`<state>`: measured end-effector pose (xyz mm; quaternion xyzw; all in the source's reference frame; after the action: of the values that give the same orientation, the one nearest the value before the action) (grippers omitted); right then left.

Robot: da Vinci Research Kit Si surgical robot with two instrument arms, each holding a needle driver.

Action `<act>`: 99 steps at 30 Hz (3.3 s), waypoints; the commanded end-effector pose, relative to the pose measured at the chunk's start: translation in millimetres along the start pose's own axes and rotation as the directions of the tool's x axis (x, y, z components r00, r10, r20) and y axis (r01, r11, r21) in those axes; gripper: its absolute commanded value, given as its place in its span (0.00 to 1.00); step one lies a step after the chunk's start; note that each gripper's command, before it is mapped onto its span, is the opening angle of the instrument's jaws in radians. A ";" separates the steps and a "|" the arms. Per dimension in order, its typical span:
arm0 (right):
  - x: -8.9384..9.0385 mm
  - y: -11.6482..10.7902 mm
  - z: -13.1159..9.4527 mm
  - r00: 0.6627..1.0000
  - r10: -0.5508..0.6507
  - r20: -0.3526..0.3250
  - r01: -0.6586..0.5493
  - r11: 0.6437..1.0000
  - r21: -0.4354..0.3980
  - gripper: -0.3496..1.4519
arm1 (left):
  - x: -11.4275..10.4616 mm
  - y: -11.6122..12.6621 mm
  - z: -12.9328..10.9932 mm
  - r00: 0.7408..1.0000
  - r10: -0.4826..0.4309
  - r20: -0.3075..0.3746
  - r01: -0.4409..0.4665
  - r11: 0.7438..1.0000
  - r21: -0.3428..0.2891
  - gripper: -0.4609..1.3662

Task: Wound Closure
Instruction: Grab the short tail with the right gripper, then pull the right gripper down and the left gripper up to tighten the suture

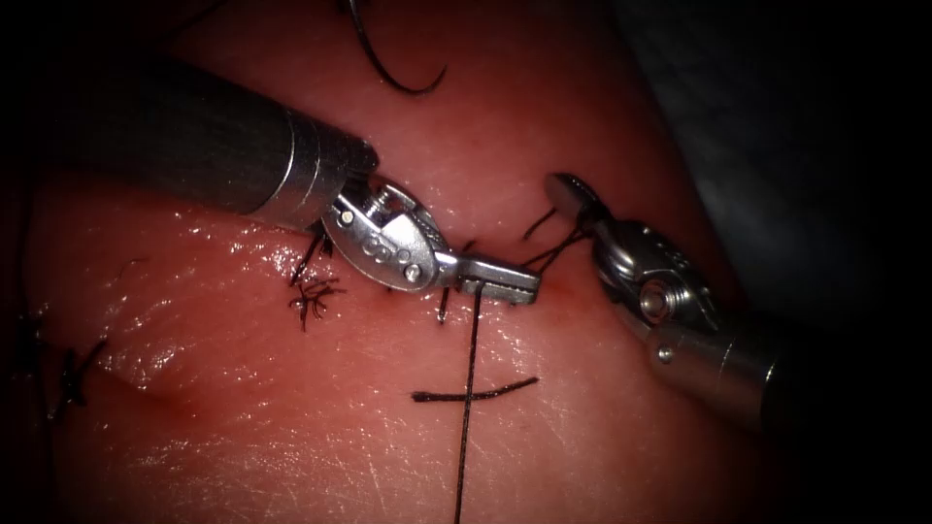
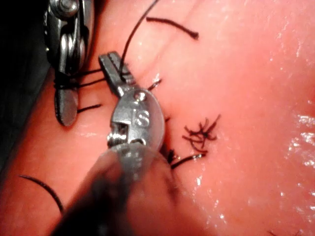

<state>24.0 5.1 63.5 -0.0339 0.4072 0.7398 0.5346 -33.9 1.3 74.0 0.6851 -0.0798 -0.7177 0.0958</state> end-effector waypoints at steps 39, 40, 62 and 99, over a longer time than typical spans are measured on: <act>1.0 -3.9 -4.3 0.999 0.028 0.038 -0.029 0.999 0.021 0.00 | -0.9 -3.1 -1.0 0.999 -0.035 0.028 0.034 0.999 0.023 0.06; 0.9 -3.9 -4.5 0.999 0.028 0.041 -0.029 0.999 0.021 0.00 | -0.8 -3.4 -1.1 0.999 -0.037 0.029 0.037 0.999 0.024 0.06; -2.3 -5.7 -9.1 0.994 0.027 0.104 -0.030 0.999 0.032 0.00 | -3.6 -14.7 1.8 0.994 -0.067 0.081 0.060 0.995 0.084 0.06; -6.2 -7.8 -14.0 0.988 -0.009 0.151 0.000 0.998 0.055 0.00 | -17.3 -21.8 2.4 0.973 -0.081 0.217 0.049 0.988 0.146 0.06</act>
<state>27.7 -8.0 52.6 0.0383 0.3875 0.7263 0.5664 -36.2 26.9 85.7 0.6062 -0.1230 -0.7857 0.0114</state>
